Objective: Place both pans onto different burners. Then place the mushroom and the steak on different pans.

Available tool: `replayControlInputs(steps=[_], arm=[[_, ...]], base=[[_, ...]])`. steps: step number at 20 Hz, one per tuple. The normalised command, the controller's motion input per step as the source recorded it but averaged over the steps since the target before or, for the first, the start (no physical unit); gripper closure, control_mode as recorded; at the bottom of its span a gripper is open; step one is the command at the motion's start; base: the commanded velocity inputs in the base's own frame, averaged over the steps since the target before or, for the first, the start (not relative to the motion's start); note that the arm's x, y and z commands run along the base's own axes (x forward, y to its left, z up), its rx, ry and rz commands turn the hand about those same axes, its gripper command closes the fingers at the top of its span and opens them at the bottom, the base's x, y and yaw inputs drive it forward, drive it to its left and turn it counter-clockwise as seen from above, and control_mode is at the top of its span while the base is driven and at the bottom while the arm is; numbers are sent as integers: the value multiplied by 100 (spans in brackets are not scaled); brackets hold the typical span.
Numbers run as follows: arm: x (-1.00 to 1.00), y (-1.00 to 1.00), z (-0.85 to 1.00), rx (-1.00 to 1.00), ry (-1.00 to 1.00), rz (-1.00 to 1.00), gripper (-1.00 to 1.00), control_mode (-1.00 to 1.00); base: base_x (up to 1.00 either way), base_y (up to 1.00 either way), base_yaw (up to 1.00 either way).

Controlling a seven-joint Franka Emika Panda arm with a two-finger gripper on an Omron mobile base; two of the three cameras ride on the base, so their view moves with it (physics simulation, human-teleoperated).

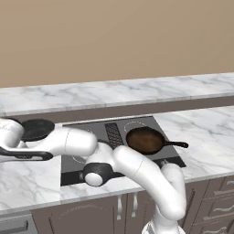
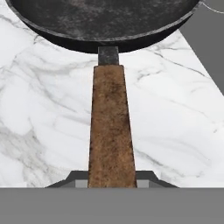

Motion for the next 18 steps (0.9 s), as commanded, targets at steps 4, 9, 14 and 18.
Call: replayControlInputs(steps=[4,9,14,18], arm=[[-30,-49,0,0,-2,-5,100,-100],[-32,-50,0,0,-4,-4,100,-100],[-42,-65,0,1,-5,0,100,-100],[-21,-57,0,6,-5,0,100,-100]], base=[[0,0,0],[0,0,0],[0,0,0],[0,0,0]])
